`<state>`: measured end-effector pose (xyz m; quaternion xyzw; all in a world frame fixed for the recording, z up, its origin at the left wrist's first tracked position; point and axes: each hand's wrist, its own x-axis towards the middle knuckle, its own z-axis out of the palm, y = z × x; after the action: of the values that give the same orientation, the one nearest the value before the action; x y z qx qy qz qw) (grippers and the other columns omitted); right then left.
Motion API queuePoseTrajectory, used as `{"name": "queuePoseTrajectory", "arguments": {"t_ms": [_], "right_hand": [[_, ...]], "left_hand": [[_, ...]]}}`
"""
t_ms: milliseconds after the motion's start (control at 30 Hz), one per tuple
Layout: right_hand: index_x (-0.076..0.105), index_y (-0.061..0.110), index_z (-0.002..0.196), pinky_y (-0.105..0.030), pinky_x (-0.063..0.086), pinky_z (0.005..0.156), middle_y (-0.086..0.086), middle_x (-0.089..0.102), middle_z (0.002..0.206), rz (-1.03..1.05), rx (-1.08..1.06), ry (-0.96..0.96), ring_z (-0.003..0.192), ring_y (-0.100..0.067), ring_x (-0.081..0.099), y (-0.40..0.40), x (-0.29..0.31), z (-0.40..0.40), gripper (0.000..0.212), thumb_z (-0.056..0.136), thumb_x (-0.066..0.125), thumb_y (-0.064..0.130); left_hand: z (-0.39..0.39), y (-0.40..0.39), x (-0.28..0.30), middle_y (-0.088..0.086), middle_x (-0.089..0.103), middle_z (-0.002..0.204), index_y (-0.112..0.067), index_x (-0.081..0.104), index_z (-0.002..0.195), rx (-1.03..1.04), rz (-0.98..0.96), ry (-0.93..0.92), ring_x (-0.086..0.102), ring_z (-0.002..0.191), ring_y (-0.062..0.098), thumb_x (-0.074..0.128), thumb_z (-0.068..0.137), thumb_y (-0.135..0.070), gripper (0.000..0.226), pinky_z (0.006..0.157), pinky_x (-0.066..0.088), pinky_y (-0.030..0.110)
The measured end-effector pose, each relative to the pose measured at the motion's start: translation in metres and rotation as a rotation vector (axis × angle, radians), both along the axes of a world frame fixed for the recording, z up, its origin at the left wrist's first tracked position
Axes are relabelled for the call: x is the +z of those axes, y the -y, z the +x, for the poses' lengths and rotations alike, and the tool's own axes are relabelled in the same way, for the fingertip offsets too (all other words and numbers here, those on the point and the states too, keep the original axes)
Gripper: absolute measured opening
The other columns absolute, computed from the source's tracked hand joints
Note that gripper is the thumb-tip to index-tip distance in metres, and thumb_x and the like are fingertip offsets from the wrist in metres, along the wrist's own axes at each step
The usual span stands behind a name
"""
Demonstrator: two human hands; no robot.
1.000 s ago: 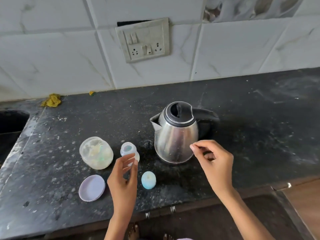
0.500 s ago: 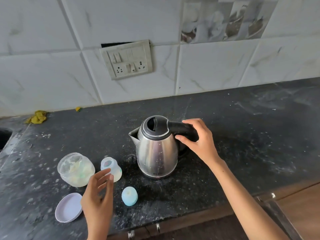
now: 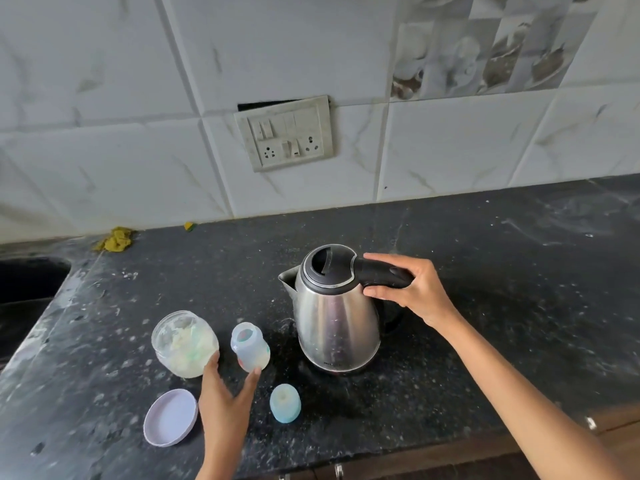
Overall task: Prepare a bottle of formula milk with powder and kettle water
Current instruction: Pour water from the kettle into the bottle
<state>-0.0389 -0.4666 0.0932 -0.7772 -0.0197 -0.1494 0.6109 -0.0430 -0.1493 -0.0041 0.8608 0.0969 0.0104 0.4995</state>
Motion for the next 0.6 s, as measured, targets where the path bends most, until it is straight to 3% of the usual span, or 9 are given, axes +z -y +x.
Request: {"name": "queuePoseTrajectory", "arguments": {"t_ms": [167, 267, 433, 600], "right_hand": [[0.073, 0.024, 0.105, -0.019, 0.052, 0.086, 0.008, 0.076, 0.103, -0.004, -0.010, 0.041, 0.098, -0.010, 0.071, -0.012, 0.008, 0.010, 0.053, 0.054, 0.089, 0.018], [0.074, 0.023, 0.102, -0.016, 0.052, 0.083, 0.011, 0.077, 0.099, -0.002, 0.002, 0.040, 0.095, -0.008, 0.072, -0.014, 0.013, 0.015, 0.052, 0.053, 0.089, 0.015], [0.074, 0.023, 0.100, -0.020, 0.054, 0.087, 0.009, 0.077, 0.099, -0.035, 0.038, 0.037, 0.097, -0.009, 0.071, -0.017, 0.021, 0.020, 0.050, 0.053, 0.089, 0.014], [0.074, 0.024, 0.097, -0.012, 0.050, 0.083, 0.017, 0.076, 0.095, -0.086, 0.074, 0.015, 0.092, -0.001, 0.070, -0.018, 0.030, 0.025, 0.050, 0.051, 0.089, 0.013]], "left_hand": [[0.016, 0.008, -0.004, 0.014, 0.041, 0.149, -0.006, 0.029, 0.148, -0.029, -0.048, -0.028, 0.041, 0.135, 0.032, 0.081, 0.077, -0.020, 0.089, 0.109, 0.037, 0.045], [0.025, 0.010, -0.006, 0.009, 0.049, 0.144, -0.010, 0.036, 0.145, -0.038, -0.093, -0.009, 0.047, 0.129, 0.028, 0.084, 0.073, -0.022, 0.088, 0.107, 0.040, 0.044], [0.040, 0.009, -0.005, -0.004, 0.067, 0.108, -0.022, 0.058, 0.115, -0.069, -0.115, 0.066, 0.062, 0.102, 0.020, 0.087, 0.069, -0.017, 0.055, 0.090, 0.050, 0.038], [0.050, 0.006, 0.004, -0.011, 0.069, 0.093, -0.025, 0.060, 0.105, -0.149, -0.123, 0.095, 0.065, 0.089, 0.009, 0.089, 0.065, -0.019, 0.050, 0.074, 0.051, 0.024]]}}
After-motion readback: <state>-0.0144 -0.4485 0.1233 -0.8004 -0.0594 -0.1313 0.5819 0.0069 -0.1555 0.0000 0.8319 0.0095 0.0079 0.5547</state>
